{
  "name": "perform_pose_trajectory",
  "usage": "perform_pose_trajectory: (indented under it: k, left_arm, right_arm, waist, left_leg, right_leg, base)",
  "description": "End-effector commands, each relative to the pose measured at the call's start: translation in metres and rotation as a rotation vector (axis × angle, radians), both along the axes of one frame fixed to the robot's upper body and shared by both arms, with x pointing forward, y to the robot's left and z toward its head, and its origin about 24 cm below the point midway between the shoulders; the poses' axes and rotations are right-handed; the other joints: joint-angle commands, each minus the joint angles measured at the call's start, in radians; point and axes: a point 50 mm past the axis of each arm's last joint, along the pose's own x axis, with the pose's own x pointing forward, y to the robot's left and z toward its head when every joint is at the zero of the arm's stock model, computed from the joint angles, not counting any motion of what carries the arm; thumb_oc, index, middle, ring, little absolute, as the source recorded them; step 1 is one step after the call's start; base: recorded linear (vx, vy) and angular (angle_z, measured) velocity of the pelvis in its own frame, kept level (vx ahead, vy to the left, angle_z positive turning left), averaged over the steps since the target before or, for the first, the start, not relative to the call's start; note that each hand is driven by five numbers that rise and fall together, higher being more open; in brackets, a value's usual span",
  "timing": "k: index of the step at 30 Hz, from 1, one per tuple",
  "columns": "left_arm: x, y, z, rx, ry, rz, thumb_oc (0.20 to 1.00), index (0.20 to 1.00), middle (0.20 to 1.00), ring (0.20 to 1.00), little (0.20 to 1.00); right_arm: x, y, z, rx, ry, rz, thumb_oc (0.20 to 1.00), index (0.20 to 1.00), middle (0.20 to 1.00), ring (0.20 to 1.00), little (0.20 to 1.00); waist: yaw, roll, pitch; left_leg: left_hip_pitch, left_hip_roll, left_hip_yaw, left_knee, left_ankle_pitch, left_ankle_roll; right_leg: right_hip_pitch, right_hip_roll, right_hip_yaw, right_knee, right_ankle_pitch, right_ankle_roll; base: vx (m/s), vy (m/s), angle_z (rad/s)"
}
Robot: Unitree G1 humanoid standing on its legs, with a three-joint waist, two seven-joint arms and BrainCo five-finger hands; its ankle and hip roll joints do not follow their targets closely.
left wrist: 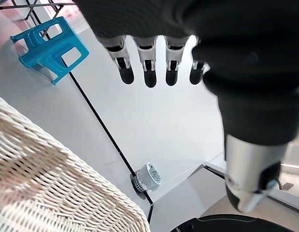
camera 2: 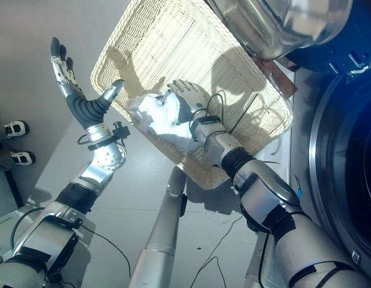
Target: Put the clothes into the washing machine.
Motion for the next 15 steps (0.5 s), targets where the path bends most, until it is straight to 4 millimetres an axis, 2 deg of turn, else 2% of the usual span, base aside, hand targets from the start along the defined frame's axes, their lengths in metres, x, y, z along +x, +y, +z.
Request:
perform_pose_trajectory:
  k: [1, 3, 4, 5, 6, 7, 15]
  left_arm:
    - [-0.009, -0.007, 0.031, -0.013, -0.15, -0.045, 1.0, 1.0, 1.0, 1.0, 1.0]
    - [-0.008, -0.006, 0.033, -0.011, -0.15, -0.041, 1.0, 1.0, 1.0, 1.0, 1.0]
    - [-0.008, -0.006, 0.034, -0.011, -0.15, -0.041, 1.0, 1.0, 1.0, 1.0, 1.0]
    - [-0.008, -0.005, 0.034, -0.01, -0.15, -0.04, 1.0, 1.0, 1.0, 1.0, 1.0]
    - [-0.007, -0.005, 0.035, -0.008, -0.15, -0.039, 1.0, 1.0, 1.0, 1.0, 1.0]
    - [-0.007, -0.004, 0.036, -0.003, -0.152, -0.037, 1.0, 1.0, 1.0, 1.0, 1.0]
    - [-0.006, -0.004, 0.04, 0.006, -0.153, -0.03, 1.0, 1.0, 1.0, 1.0, 1.0]
  right_arm:
    - [-0.006, 0.03, -0.057, -0.209, 0.301, 0.089, 1.0, 1.0, 1.0, 1.0, 1.0]
    - [-0.008, 0.032, -0.063, -0.241, 0.325, 0.116, 1.0, 1.0, 1.0, 1.0, 1.0]
    - [-0.009, 0.034, -0.065, -0.252, 0.341, 0.132, 0.896, 0.896, 0.896, 0.896, 0.896]
    - [-0.01, 0.034, -0.067, -0.267, 0.363, 0.149, 0.542, 0.542, 0.542, 0.542, 0.542]
    - [-0.011, 0.035, -0.069, -0.277, 0.371, 0.161, 0.347, 0.347, 0.347, 0.347, 0.347]
    - [-0.012, 0.036, -0.07, -0.284, 0.381, 0.176, 0.2, 0.2, 0.2, 0.2, 0.2]
    - [-0.017, 0.044, -0.067, -0.29, 0.323, 0.239, 0.2, 0.2, 0.2, 0.2, 0.2]
  waist:
    - [0.056, 0.019, 0.063]
    - [0.054, 0.015, 0.063]
    - [0.052, 0.013, 0.063]
    - [0.051, 0.011, 0.063]
    - [0.051, 0.009, 0.063]
    - [0.05, 0.006, 0.063]
    - [0.047, -0.004, 0.063]
  left_leg:
    - [-0.028, -0.136, 0.076, 0.107, -0.062, 0.145]
    - [-0.024, -0.134, 0.077, 0.107, -0.061, 0.144]
    - [-0.023, -0.134, 0.077, 0.107, -0.061, 0.143]
    - [-0.022, -0.133, 0.077, 0.108, -0.061, 0.143]
    - [-0.021, -0.132, 0.076, 0.108, -0.061, 0.143]
    - [-0.019, -0.132, 0.074, 0.107, -0.061, 0.143]
    - [-0.016, -0.132, 0.069, 0.11, -0.062, 0.145]
  right_leg:
    - [0.038, 0.009, -0.006, -0.315, 0.325, 0.118]
    - [0.042, 0.01, -0.005, -0.317, 0.326, 0.119]
    - [0.044, 0.011, -0.004, -0.318, 0.328, 0.119]
    - [0.045, 0.011, -0.004, -0.317, 0.327, 0.119]
    - [0.046, 0.012, -0.005, -0.316, 0.327, 0.119]
    - [0.049, 0.014, -0.006, -0.316, 0.326, 0.119]
    - [0.056, 0.02, -0.01, -0.319, 0.325, 0.118]
  base:
    - [0.0, 0.0, 0.0]
    - [0.0, 0.0, 0.0]
    - [0.0, 0.0, 0.0]
    - [0.0, 0.0, 0.0]
    - [0.0, 0.0, 0.0]
    - [0.0, -0.03, 0.0]
    - [0.0, -0.017, 0.0]
